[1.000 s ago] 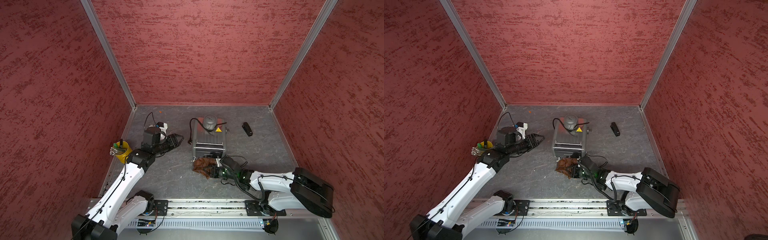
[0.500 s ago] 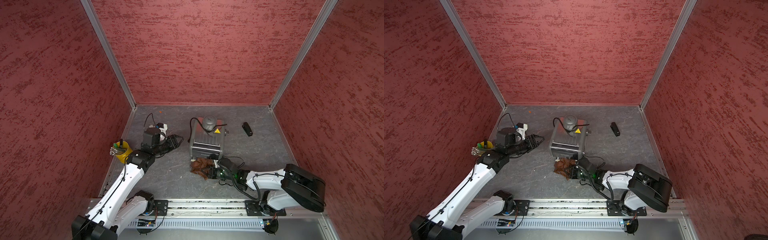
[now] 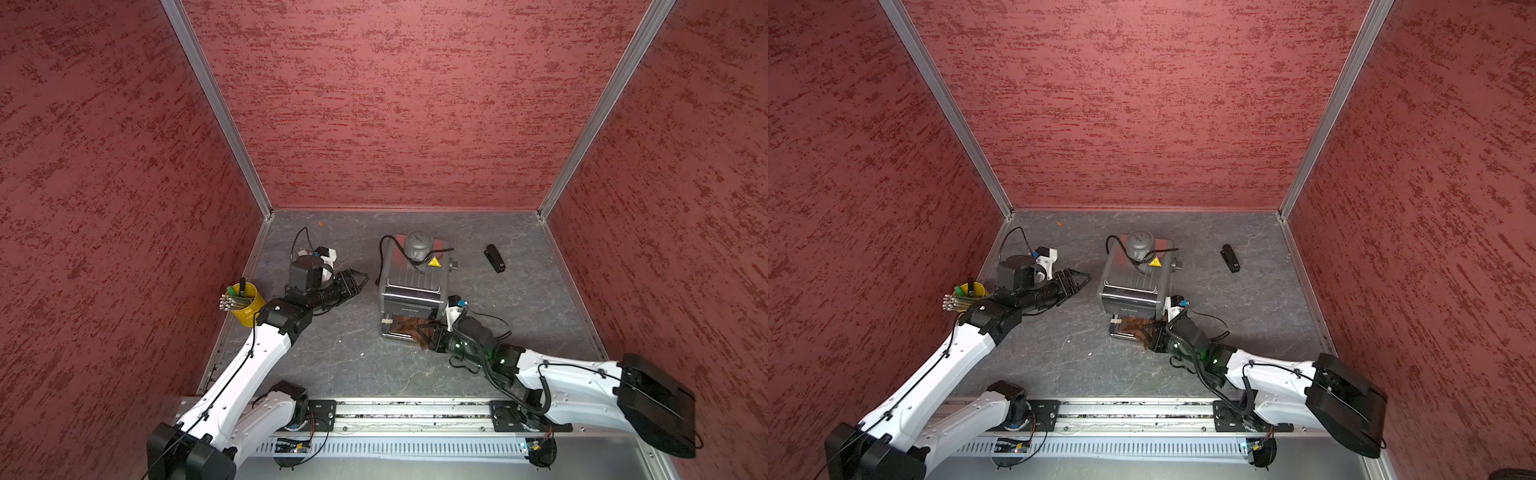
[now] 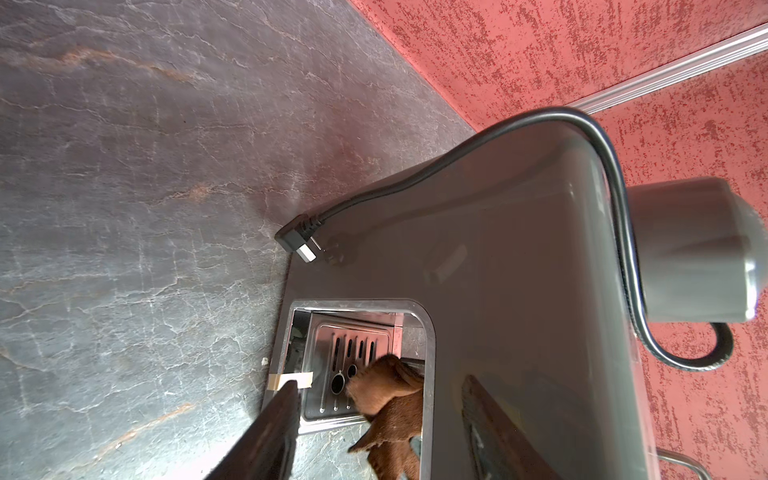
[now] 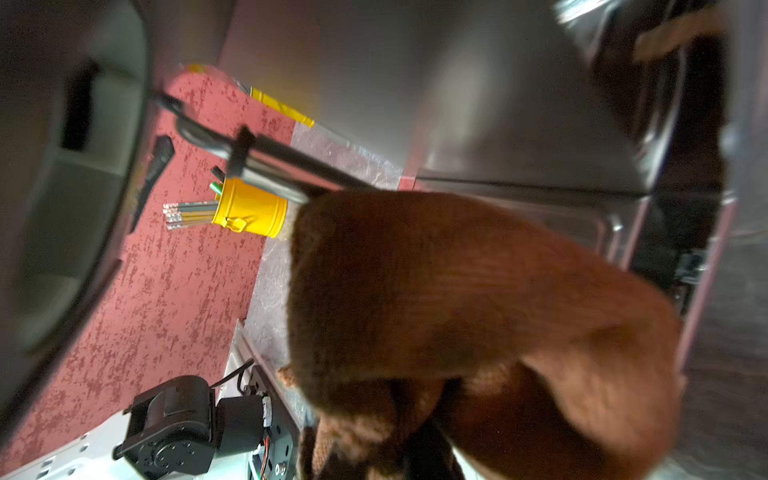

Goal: Wipe the surface of a coffee machine
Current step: Wipe the dirt from the surface of the coffee machine.

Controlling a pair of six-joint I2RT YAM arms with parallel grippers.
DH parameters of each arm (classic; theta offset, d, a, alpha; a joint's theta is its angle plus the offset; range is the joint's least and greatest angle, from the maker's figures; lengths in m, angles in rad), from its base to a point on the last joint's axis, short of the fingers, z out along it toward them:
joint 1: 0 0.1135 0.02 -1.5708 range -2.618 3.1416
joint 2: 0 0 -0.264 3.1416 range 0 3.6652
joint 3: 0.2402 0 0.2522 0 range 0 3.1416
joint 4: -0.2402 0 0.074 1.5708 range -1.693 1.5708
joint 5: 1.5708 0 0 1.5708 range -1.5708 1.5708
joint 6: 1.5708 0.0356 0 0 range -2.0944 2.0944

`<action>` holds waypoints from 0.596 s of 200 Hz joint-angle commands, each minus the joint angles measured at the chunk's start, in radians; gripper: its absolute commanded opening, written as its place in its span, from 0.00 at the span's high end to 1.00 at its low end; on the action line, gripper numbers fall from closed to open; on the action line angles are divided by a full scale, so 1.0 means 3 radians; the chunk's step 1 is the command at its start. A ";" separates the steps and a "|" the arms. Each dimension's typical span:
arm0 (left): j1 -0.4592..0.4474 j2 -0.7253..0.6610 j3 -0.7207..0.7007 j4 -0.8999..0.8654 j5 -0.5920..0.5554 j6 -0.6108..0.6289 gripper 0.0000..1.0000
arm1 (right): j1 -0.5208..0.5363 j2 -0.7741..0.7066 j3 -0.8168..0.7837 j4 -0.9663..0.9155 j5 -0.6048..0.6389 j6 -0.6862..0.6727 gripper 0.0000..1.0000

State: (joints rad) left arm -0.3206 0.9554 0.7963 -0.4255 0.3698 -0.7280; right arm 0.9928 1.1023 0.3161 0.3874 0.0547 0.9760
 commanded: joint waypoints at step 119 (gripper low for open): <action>-0.0107 -0.0141 -0.0005 -0.0029 0.0075 0.0116 0.37 | 0.0009 -0.0818 -0.0426 0.0462 -0.0231 -0.0404 1.00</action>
State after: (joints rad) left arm -0.3492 0.9360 0.7963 -0.4274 0.3710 -0.7250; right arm 0.9932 0.8566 0.1703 0.4683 0.0673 0.8783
